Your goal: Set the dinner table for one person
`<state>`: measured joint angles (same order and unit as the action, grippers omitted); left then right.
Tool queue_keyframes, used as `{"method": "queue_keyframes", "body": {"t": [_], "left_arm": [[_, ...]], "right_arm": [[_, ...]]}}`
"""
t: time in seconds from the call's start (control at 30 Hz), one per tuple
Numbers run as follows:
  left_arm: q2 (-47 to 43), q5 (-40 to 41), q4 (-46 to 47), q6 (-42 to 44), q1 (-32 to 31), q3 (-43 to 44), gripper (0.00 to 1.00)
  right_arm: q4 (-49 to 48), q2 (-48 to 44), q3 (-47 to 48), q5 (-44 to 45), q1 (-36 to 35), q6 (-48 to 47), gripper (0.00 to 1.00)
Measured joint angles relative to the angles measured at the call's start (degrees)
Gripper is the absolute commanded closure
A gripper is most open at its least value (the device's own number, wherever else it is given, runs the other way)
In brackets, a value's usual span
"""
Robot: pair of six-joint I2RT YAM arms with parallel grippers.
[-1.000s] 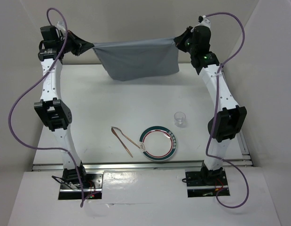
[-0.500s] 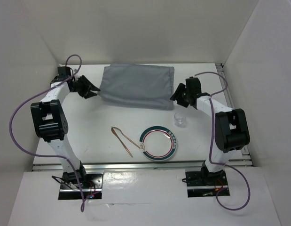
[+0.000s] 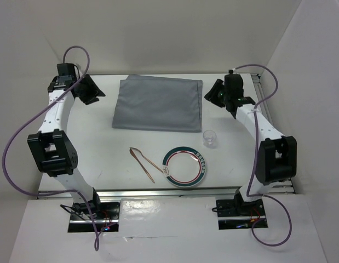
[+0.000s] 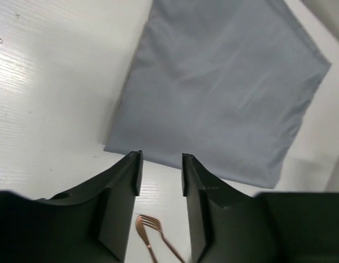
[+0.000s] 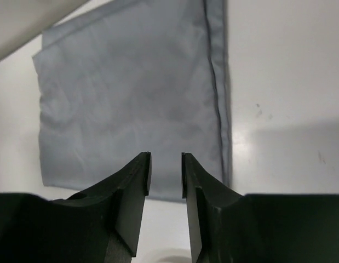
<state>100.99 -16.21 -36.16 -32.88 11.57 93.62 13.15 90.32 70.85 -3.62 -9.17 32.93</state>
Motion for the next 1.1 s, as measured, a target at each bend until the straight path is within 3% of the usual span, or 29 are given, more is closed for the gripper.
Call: {"method": "queue_keyframes", "body": {"t": [0.1, 0.2, 0.23, 0.33, 0.37, 0.63, 0.97, 1.1], "left_arm": [[0.61, 3.74, -0.66, 1.16, -2.93, 0.42, 0.53], [5.92, 6.45, -2.29, 1.49, -5.84, 2.51, 0.44], [8.07, 7.41, -2.82, 1.51, -6.54, 3.45, 0.39], [15.06, 10.67, -4.33, 1.33, -8.92, 5.88, 0.37], [16.35, 11.21, -4.85, 1.29, -9.33, 5.86, 0.37], [18.86, 13.84, -4.31, 0.22, -9.62, 2.08, 0.41], [19.15, 14.62, -0.90, -3.56, -9.40, -4.00, 0.47], [18.45, 14.82, 0.50, -4.63, -9.38, -5.38, 0.52]], "right_arm": [[0.83, 6.38, 6.84, -0.52, 0.00, -1.64, 0.76], [2.47, 14.34, 12.94, -1.73, 0.00, -3.08, 0.77], [3.21, 17.18, 14.93, -2.12, 0.00, -3.65, 0.66], [5.99, 24.09, 18.67, -3.13, 0.00, -5.09, 0.38], [6.80, 25.38, 18.75, -3.37, 0.00, -5.42, 0.33], [10.08, 26.82, 16.61, -5.01, 0.00, -7.30, 0.28], [8.07, 28.79, 12.61, -8.92, 0.09, -7.80, 0.45], [5.42, 28.74, 10.69, -10.36, 0.15, -8.00, 0.77]]}}
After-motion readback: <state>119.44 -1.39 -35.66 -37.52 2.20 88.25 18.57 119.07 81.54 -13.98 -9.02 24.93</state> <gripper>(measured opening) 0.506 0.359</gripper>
